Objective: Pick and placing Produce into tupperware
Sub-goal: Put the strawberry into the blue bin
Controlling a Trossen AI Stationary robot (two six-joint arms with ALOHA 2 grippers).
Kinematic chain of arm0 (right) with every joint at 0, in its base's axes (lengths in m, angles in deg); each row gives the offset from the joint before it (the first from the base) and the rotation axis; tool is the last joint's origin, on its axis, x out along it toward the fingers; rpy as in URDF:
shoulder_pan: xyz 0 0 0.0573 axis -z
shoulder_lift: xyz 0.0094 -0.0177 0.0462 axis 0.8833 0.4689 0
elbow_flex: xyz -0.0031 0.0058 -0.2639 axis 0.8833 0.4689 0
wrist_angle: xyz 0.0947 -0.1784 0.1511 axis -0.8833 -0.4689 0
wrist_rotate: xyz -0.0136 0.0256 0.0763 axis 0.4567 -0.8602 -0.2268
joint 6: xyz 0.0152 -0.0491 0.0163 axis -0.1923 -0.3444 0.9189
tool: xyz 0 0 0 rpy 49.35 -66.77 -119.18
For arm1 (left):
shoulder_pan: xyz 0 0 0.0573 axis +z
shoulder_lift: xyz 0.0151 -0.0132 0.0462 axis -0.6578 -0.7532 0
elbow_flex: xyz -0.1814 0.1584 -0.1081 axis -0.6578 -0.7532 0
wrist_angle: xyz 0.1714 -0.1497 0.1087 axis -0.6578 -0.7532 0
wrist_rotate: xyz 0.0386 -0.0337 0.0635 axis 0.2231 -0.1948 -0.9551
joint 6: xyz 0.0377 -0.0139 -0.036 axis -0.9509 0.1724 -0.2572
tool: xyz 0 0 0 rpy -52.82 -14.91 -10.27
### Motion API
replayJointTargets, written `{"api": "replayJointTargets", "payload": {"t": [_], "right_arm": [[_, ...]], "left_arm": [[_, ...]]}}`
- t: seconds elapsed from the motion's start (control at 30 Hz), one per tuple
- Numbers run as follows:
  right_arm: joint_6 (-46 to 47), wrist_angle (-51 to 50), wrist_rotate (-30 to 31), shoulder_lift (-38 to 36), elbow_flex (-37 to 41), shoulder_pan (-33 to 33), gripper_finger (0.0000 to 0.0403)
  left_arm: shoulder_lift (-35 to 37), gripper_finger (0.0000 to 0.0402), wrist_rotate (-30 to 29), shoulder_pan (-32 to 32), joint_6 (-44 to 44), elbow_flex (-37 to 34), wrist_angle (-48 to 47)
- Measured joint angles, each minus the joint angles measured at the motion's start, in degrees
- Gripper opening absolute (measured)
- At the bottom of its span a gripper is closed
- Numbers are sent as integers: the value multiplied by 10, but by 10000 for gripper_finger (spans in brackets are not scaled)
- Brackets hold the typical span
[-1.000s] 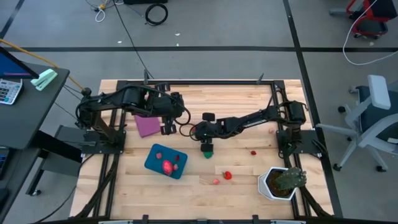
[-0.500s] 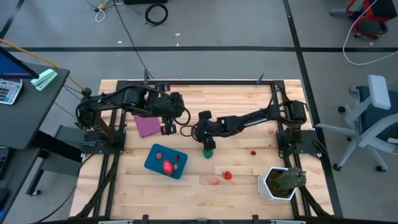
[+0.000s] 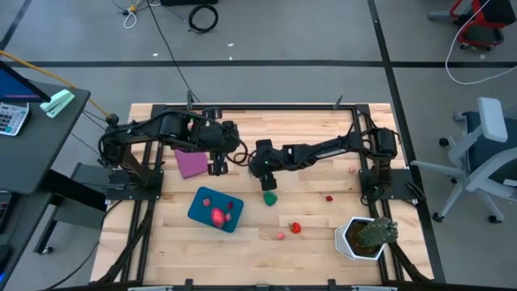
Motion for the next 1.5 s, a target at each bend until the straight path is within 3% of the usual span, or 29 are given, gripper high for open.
{"api": "replayJointTargets", "payload": {"t": [0.4, 0.7, 1.07, 1.3, 1.5], "right_arm": [[1, 28, -10, 12, 0, 0, 268], [11, -15, -15, 22, -45, -3, 268], [11, 9, -17, 47, -71, 6, 268], [24, -38, -18, 116, -158, 17, 268], [22, -129, 13, 117, -194, 7, 268]], "left_arm": [[0, 66, 0, 0, 0, 0, 0], [0, 57, 0, 0, 0, 1, -1], [0, 66, 0, 0, 0, 1, -1], [0, 58, 0, 0, 0, 1, -1], [0, 62, 0, 0, 0, 1, -4]]}}
